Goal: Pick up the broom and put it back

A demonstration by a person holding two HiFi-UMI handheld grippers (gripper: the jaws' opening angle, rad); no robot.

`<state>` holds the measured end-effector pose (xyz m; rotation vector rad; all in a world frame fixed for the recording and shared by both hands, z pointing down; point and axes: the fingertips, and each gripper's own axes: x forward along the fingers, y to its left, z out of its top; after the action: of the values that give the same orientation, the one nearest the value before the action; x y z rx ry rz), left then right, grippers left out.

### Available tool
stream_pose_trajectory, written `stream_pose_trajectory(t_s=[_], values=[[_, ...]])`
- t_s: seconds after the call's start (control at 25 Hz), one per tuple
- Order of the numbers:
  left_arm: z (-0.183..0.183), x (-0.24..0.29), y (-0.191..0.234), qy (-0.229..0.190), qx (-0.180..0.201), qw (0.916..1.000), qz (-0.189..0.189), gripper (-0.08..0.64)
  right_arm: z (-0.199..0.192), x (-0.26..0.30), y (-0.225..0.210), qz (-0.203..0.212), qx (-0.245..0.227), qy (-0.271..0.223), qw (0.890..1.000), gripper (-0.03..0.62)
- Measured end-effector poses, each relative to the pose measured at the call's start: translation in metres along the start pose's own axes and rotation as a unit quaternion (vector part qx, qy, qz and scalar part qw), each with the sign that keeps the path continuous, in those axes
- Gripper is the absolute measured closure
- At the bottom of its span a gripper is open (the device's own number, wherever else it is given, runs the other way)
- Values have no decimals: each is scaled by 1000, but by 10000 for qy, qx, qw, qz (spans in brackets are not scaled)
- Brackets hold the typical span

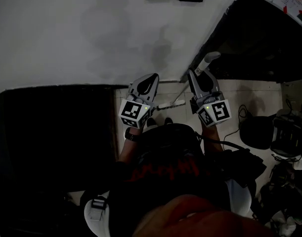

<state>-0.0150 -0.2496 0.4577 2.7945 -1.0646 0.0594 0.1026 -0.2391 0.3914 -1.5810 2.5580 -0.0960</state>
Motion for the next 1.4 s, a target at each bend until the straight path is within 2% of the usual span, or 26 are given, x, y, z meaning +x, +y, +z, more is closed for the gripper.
stream_pose_trajectory(t_s=[0.16,0.44,0.68,0.84,1.0,1.12,1.4], values=[[-15,16,-3,127,-36,9999,-18,554,-15,0,-21,-50,35,114,9999,497],[-15,19,0,81,-170,9998,17,554,-30,1,-32,-91,-91,401,9991,497],[-16,25,2,147,-123,9998,-17,554,-98,6,-38,-104,-116,1165,9931,500],[-24,26,7,131,-182,9997,70,554,-158,-1,-54,-475,-37,1598,9860,502],[-30,21,6,232,-262,9993,108,554,-229,-5,-59,-729,192,2300,9703,503],[-32,17,9,251,-327,9989,212,554,-291,4,-62,-782,372,2985,9505,502],[-29,-11,10,282,-184,9967,734,554,-424,9,-61,-319,136,4344,9000,506]])
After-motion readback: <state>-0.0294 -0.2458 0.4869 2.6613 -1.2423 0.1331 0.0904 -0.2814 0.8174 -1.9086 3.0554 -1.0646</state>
